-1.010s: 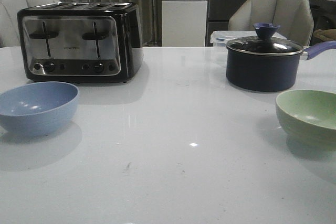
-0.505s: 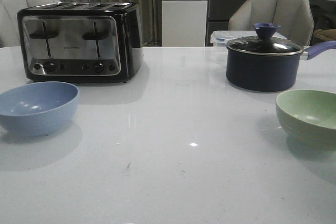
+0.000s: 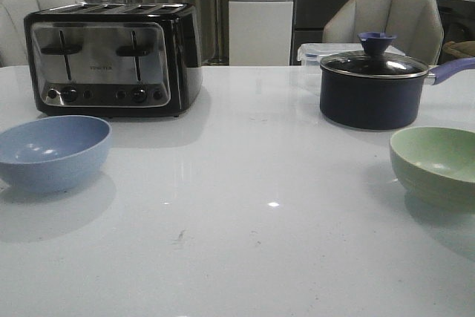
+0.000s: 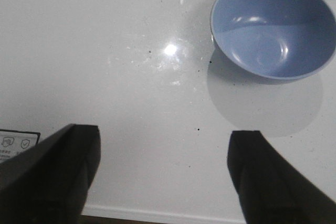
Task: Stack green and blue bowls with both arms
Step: 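Lower the right gripper over the pale green bowl rim, then grasp the green bowl rim and slide it toward the table center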
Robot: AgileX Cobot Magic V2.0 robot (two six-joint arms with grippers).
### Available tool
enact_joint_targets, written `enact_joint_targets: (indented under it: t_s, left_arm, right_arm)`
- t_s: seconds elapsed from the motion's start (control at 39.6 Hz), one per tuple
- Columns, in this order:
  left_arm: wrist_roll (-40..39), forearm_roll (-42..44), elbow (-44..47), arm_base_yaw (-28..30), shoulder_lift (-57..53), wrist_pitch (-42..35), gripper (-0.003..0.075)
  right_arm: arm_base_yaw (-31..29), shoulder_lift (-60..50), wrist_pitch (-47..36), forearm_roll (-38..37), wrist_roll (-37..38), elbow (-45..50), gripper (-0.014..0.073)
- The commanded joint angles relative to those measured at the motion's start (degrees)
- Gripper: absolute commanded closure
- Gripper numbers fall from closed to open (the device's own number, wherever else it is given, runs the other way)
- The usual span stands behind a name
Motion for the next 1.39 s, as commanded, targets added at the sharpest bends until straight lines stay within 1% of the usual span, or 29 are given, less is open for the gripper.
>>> enact_joint_targets:
  t_s: [0.0,0.1,0.18,0.25,0.38,0.48,0.61,0.68,0.76,0.88,1.06,1.26,1.31,1.36]
  left_arm:
    - [-0.22,-1.12,-1.71,-0.04,0.5,-4.68,0.0158]
    - [0.14,-1.81,-1.71,-0.8,0.5,-6.12,0.0158]
    - [1.62,-2.2,-1.71,-2.59,0.5,-6.24,0.0158]
    - [2.01,-2.33,-1.71,-5.07,0.5,-6.14,0.0158]
    - [4.4,-2.33,-1.71,-9.99,0.5,-6.52,0.0158]
    - [4.4,-2.21,-1.71,-13.52,0.5,-7.44,0.0158]
    - [4.4,-1.2,-1.71,-16.01,0.63,-7.63,0.0158]
    - [4.4,-1.2,-1.71,-16.11,0.63,-7.63,0.0158]
    - [4.4,-1.2,-1.71,-16.11,0.63,-7.63,0.0158]
    - [4.4,-1.2,-1.71,-16.11,0.63,-7.63,0.0158]
    - [4.4,-1.2,-1.71,-16.11,0.63,-7.63,0.0158]
    - [4.4,-1.2,-1.71,-16.11,0.63,-7.69,0.0158]
    - [4.4,-1.2,-1.71,-16.11,0.63,-7.69,0.0158]
    - [4.4,-1.2,-1.71,-16.11,0.63,-7.69,0.0158]
  right_arm:
    - [-0.32,1.25,-3.4,-0.81,-0.5,-2.06,0.0099]
    - [-0.38,3.9,-3.34,-0.81,0.59,-2.62,0.0099]
    - [-1.23,6.81,-2.98,-0.81,1.7,-3.97,0.0099]
    - [-3.89,10.86,-2.75,-0.63,2.8,-5.62,0.0099]
    - [-7.98,16.46,-0.71,1.12,2.4,-9.39,0.0104]
    - [-10.32,22.57,2.09,4.53,-1.27,-13.02,0.0126]
    - [-10.72,29.68,5.27,11.14,-7.81,-17.42,0.0132]
    - [-10.72,33.98,6.09,14.08,-10.83,-19.89,0.0132]
    - [-10.72,38.37,5.91,15.78,-12.15,-21.98,0.0132]
    - [-10.72,43.97,4.82,15.78,-13.06,-24.76,0.0132]
    - [-10.72,50.44,1.18,15.72,-13.1,-27.19,0.0132]
    - [-10.72,56.19,-0.66,15.72,-13.17,-29.52,0.0133]
    - [-10.72,57.18,-0.66,15.72,-13.53,-30.01,0.0151]
    - [-10.6,58.01,-0.28,15.72,-13.82,-30.32,0.0192]
